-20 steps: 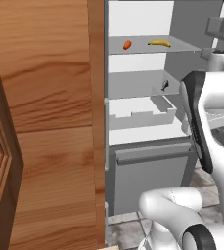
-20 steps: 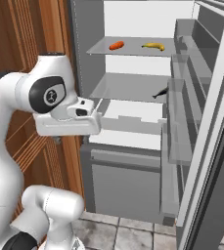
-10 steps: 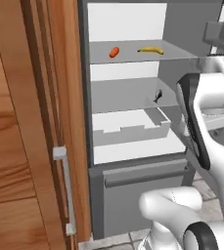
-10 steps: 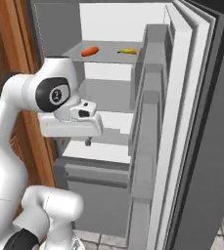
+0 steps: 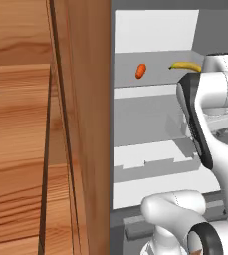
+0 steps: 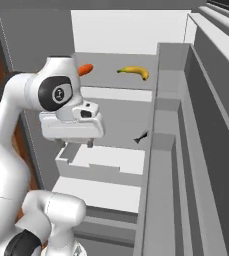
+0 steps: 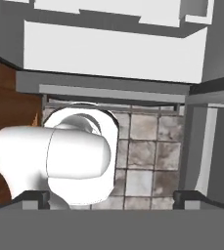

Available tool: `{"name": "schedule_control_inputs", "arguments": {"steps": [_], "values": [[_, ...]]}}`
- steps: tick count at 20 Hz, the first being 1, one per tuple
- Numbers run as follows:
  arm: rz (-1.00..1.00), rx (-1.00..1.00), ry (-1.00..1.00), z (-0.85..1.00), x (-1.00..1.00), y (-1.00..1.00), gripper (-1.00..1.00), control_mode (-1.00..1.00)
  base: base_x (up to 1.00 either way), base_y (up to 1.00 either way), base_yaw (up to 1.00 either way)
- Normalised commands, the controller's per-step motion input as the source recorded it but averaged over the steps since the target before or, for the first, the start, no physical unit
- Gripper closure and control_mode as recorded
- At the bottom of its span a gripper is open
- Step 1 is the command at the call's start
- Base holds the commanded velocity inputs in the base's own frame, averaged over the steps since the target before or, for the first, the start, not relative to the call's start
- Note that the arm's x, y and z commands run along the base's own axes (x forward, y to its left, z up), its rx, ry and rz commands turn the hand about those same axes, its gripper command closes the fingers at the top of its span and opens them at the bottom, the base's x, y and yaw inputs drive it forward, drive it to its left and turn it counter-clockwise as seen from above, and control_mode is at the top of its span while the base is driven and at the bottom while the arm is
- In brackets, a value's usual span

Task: Open the fridge, remove the banana, carrot, and fish, and place them on any counter.

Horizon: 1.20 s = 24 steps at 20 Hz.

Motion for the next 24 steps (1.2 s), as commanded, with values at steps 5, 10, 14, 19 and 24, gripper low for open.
{"name": "schedule_control_inputs", "arguments": {"steps": [5,10,14,19,24], "values": [[0.0,0.0,0.0,0.0,0.0,0.0,-1.0,1.0,0.53,0.0,0.0],[0.0,0.0,-0.2,0.72,-0.55,0.0,-1.0,-1.0,0.0,0.0,0.0],[0.0,0.0,-0.37,1.0,-0.39,0.14,-1.0,-1.0,0.0,0.0,0.0],[0.0,0.01,-0.07,0.83,0.3,0.64,-1.0,-1.0,0.0,0.0,0.0],[0.0,0.0,0.0,0.48,0.94,0.84,-1.0,-1.0,0.0,0.0,0.0]]}}
